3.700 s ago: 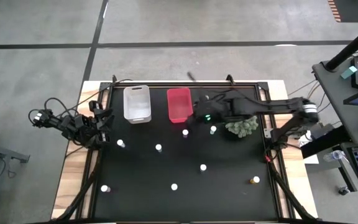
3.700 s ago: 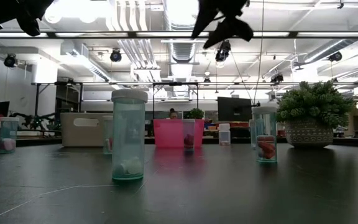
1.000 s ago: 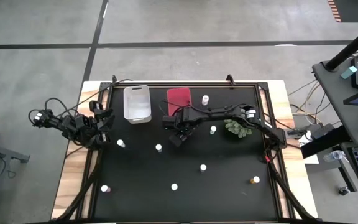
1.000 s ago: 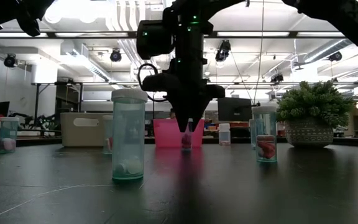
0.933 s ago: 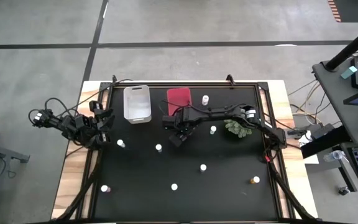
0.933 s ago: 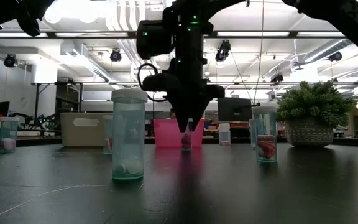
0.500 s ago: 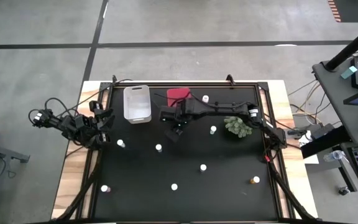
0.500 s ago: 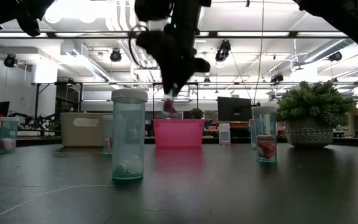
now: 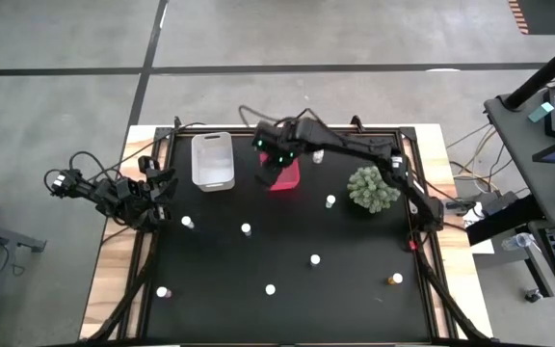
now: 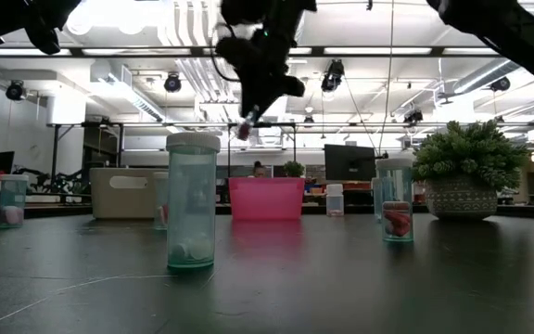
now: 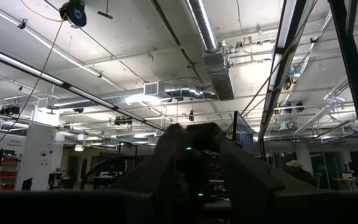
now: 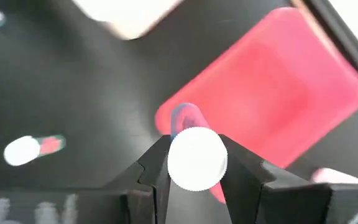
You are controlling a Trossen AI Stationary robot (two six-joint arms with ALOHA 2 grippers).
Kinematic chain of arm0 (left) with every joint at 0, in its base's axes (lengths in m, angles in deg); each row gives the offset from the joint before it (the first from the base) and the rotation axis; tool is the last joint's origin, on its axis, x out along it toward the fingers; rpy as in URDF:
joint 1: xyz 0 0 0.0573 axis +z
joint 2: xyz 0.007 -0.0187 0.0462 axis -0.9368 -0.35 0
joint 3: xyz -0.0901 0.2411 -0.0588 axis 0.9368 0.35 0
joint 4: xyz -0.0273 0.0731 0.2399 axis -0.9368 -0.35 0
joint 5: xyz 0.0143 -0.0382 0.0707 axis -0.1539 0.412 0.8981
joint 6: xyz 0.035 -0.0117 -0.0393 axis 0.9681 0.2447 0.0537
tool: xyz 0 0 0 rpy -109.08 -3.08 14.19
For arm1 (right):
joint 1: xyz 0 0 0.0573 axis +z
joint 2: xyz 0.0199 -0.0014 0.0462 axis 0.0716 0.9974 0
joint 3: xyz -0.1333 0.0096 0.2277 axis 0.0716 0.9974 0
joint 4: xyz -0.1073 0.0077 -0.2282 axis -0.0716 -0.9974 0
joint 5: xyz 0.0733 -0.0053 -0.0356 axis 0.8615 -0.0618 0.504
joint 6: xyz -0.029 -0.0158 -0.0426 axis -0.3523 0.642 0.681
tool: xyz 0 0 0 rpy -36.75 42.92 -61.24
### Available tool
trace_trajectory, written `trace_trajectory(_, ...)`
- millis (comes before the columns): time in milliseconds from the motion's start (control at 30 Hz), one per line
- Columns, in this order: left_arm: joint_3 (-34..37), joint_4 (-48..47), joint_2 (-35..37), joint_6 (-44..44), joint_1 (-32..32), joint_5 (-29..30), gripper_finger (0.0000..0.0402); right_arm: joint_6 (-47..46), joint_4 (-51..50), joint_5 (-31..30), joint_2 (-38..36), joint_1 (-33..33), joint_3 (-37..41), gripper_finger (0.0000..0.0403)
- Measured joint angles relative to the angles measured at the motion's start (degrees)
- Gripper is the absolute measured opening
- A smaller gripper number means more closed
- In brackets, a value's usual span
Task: Pick and place medicine bottles into bin by pill shape (circle, oval)
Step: Put the blue capsule bottle into the pink bin
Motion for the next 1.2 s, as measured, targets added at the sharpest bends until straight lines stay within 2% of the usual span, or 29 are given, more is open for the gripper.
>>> trace_trajectory(367, 0.0, 0.0, 0.0, 0.0, 0.0, 0.0, 0.0111, 1.9, -2.5, 0.4, 0.0, -12.0, 0.0, 0.0105)
trace_trajectory(533, 0.0, 0.2, 0.0, 0.1, 0.0, 0.0, 0.0111, 2.8, -2.8, 3.7, 0.0, -15.1, 0.2, 0.0105)
trace_trajectory(867, 0.0, 0.5, 0.0, 0.1, 0.0, 0.0, 0.0111, 3.7, -0.8, 6.2, 0.8, -16.3, 0.3, 0.0105)
trace_trajectory(1200, 0.0, 0.5, 0.0, 0.1, 0.0, 0.1, 0.0111, 4.4, 3.6, 8.3, 6.7, -16.3, 0.3, 0.0105)
